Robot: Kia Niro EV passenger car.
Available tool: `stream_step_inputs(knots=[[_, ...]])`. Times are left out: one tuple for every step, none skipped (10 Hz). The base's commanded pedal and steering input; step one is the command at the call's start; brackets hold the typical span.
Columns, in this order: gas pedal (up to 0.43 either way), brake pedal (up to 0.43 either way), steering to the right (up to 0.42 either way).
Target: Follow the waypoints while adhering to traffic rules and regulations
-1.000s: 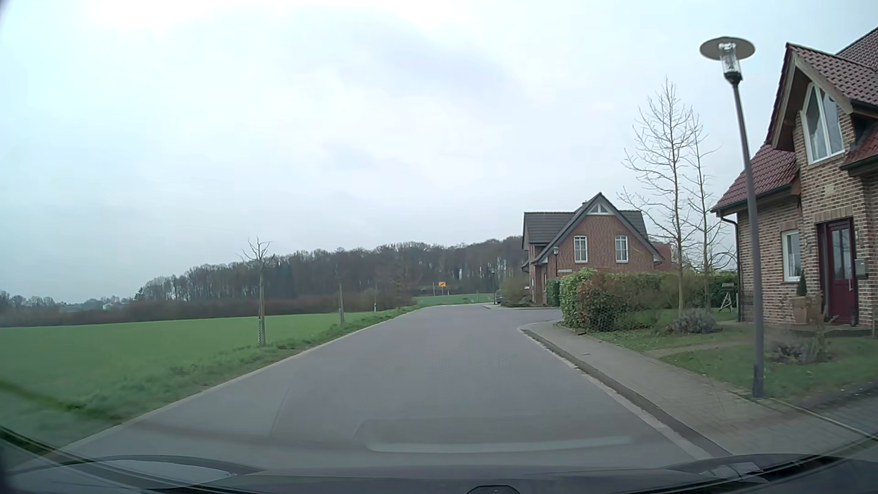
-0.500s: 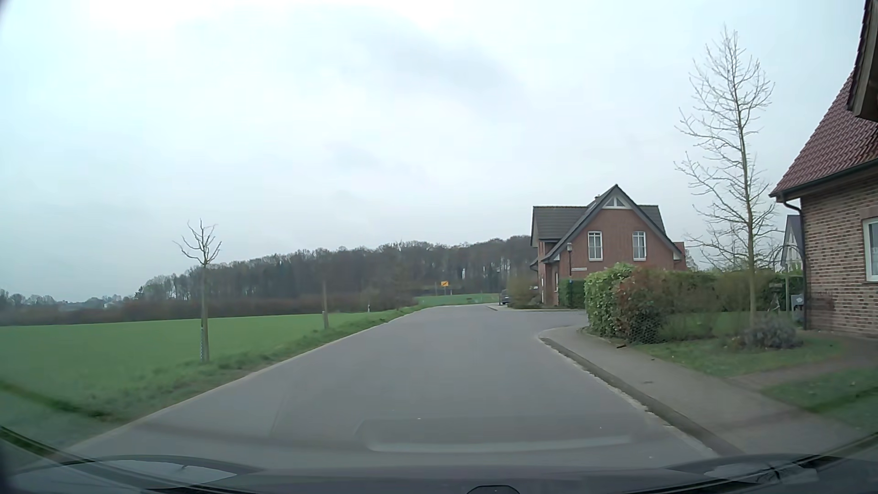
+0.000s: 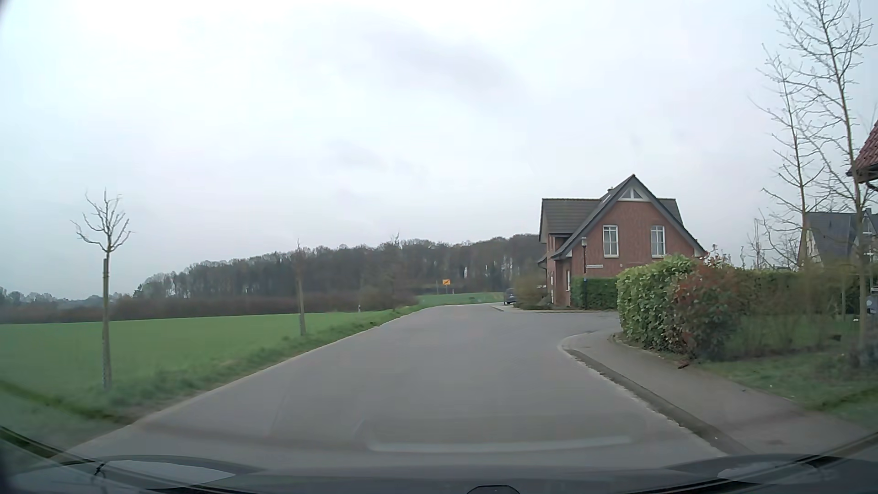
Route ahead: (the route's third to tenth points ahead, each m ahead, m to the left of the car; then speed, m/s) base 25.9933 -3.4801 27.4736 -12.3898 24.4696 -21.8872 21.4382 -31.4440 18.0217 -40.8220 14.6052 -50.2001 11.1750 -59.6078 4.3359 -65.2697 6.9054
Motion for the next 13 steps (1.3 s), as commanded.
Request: stream_step_inputs(knots=[[0.098,0.000,0.000],[0.098,0.000,0.003],[0.098,0.000,0.007],[0.098,0.000,0.009],[0.098,0.000,0.012],[0.098,0.000,0.014],[0.098,0.000,0.015],[0.098,0.000,0.019],[0.098,0.000,0.026],[0.098,0.000,0.035],[0.098,0.000,0.041],[0.098,0.000,0.047],[0.098,0.000,0.053]])
